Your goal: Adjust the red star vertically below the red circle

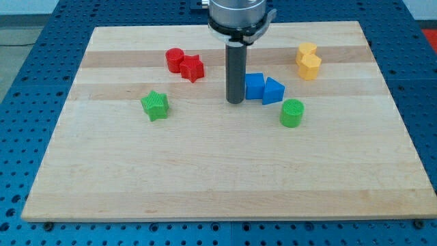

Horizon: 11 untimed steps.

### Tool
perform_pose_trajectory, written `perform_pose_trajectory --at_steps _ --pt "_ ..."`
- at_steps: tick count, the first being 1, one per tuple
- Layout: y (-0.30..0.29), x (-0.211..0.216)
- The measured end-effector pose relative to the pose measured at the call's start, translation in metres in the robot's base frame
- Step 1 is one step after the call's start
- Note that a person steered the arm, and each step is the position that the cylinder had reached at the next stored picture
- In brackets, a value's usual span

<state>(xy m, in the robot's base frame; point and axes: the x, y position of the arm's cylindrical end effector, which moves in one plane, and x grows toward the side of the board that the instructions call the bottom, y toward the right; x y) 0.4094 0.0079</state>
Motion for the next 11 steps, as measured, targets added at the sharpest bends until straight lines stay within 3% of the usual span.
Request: perform_pose_trajectory --at_steps 2,5,6,9,11 --pt "-0.006 0.000" --pt "-0.008 -0.086" --pt "-0.039 -0.093" --pt "-0.079 -0.040" --pt "-0.087 -0.079"
